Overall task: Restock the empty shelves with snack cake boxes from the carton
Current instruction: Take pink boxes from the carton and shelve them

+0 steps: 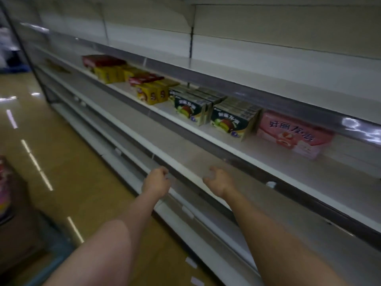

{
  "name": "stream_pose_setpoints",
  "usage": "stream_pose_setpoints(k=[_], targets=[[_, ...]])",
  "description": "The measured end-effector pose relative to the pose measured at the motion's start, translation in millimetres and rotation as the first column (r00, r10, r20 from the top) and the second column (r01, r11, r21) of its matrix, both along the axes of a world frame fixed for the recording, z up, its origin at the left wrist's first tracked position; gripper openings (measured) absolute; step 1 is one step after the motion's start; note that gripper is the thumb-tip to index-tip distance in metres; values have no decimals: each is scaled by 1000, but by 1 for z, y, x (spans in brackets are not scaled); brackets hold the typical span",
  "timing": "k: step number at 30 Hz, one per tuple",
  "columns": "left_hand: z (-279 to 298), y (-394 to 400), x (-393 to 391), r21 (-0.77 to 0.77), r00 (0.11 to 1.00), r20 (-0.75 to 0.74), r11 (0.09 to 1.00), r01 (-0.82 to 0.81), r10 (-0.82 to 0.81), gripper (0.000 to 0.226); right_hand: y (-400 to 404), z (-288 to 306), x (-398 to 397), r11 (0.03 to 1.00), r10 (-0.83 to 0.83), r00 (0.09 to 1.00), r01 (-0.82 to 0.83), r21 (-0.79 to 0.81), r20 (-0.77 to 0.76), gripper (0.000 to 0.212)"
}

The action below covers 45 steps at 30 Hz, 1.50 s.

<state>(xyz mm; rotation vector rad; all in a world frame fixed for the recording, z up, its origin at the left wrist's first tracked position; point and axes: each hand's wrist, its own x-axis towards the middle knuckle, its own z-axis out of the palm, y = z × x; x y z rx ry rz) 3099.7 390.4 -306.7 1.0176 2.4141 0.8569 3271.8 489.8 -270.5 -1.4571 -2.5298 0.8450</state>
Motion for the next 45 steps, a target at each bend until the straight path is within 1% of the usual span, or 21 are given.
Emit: stream_pose_setpoints(k=[3,7,12,16,19,22,26,29,32,35,38,39,42,45], targets=[[-12,-51,-28,-29,994,-1,993,-112,112,35,-30,-19,-30,995,88,995,-86,-51,42,58],[-26,-125,-71,-64,956,20,954,-292,294,35,-75,-34,-83,972,213,975,-204,-120,67,53],[-39,-215,-125,-143,909,52,904,-404,414,38,-139,-49,-162,926,335,941,-319,-200,54,61],[-52,-285,-172,-161,802,80,802,-576,592,30,-194,-57,-224,894,410,910,-386,-229,67,58],[-56,-332,-203,-168,753,105,758,-631,650,28,-228,-64,-268,862,462,885,-435,-262,52,60],[-61,-378,-238,-150,674,150,690,-708,723,31,-260,-71,-321,840,505,861,-475,-262,55,63],[-67,-429,-271,-135,573,192,600,-788,797,28,-294,-81,-378,818,531,847,-503,-281,29,60],[-73,-452,-290,-132,519,207,549,-825,829,28,-310,-89,-414,814,520,854,-496,-303,-1,58],[-81,-466,-312,-138,480,213,513,-847,851,17,-322,-96,-450,807,493,869,-474,-352,-41,57],[-89,-472,-337,-143,451,219,486,-862,865,22,-330,-105,-486,794,496,866,-478,-375,-55,58],[-94,-472,-366,-136,434,225,469,-873,872,16,-336,-114,-525,772,516,854,-497,-396,-67,61],[-96,-470,-378,-135,425,221,459,-878,878,18,-336,-116,-540,757,529,845,-511,-408,-76,60],[-96,-462,-411,-142,396,233,434,-890,888,24,-333,-125,-585,723,572,817,-545,-426,-75,46],[-99,-453,-445,-168,383,247,428,-888,890,20,-330,-131,-626,698,607,792,-569,-435,-63,42]])
